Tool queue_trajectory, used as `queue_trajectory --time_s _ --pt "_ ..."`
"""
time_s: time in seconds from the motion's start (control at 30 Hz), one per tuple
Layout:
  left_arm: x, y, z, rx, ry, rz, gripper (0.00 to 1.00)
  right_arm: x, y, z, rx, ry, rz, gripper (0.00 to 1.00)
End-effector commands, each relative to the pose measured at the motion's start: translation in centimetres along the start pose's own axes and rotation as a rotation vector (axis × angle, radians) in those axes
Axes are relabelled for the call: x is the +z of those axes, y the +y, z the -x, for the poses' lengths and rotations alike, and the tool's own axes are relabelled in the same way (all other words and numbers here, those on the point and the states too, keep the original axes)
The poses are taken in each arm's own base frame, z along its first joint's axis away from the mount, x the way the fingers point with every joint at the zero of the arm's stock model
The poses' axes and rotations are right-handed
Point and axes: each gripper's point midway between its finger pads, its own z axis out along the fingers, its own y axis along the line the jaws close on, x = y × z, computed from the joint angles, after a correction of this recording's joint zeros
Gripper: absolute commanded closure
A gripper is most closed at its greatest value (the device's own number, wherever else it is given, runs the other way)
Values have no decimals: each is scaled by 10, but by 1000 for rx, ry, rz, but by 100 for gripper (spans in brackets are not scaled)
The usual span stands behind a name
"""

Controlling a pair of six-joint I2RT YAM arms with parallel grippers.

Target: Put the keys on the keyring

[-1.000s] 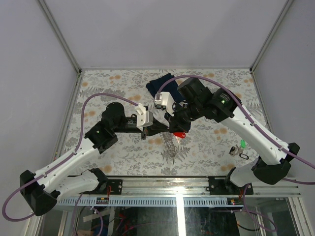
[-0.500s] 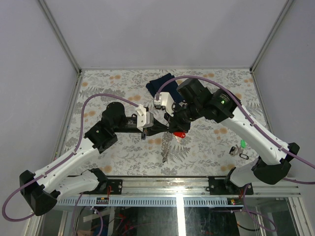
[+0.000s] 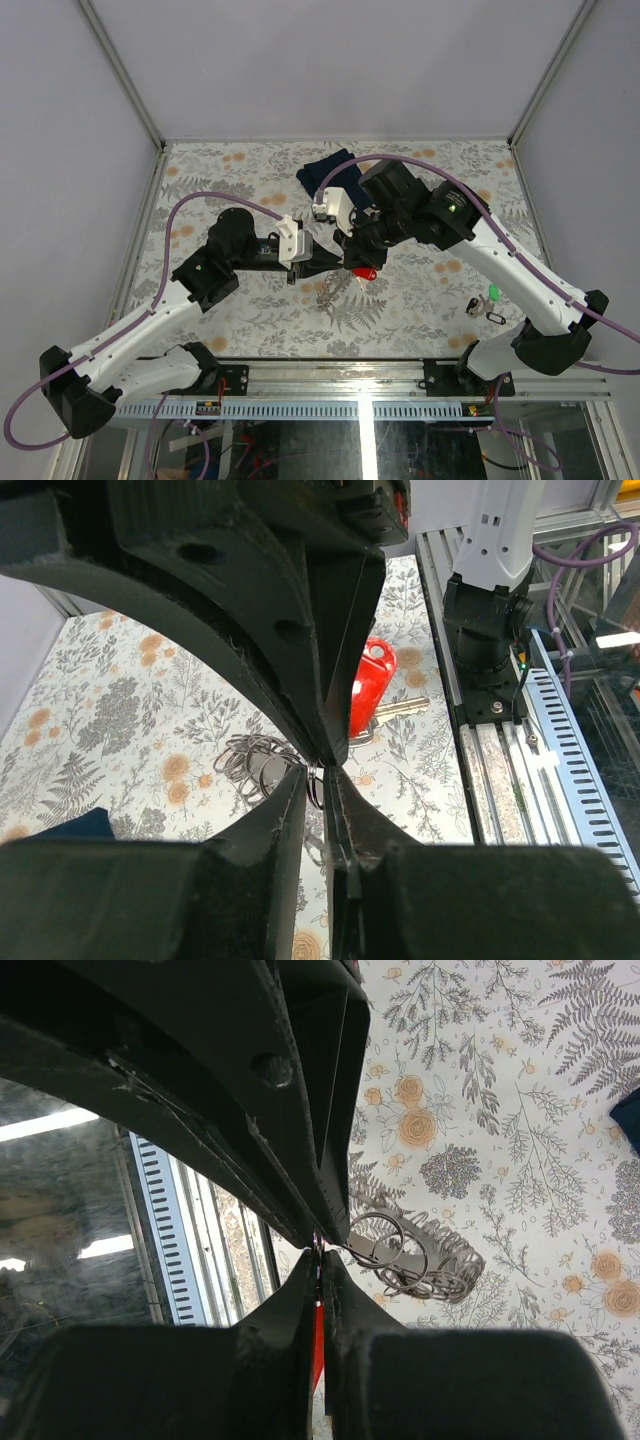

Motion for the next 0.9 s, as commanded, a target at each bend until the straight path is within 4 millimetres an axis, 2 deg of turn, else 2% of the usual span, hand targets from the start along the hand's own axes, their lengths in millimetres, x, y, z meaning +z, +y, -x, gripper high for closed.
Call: queue_trajectory --time_s 0.0,0.17,0.27,0.6,0.7,0.87 --pt "1 -10 6 2 -9 -54 90 -17 -6 26 -47 -120 -72 100" --pt "1 -11 5 -3 -6 -56 95 -20 -6 27 -52 -132 -78 100" --pt "1 -11 4 -2 -5 -55 88 -21 -7 28 -54 -140 -86 100" --pt "1 -10 4 -2 -4 -55 84 -24 -9 30 -56 -157 -105 100" --pt "2 -10 3 -4 -3 -56 86 -25 -8 30 -57 -161 -105 100" --pt "2 -11 3 -8 -3 -60 100 -26 -7 32 -62 -173 -106 100"
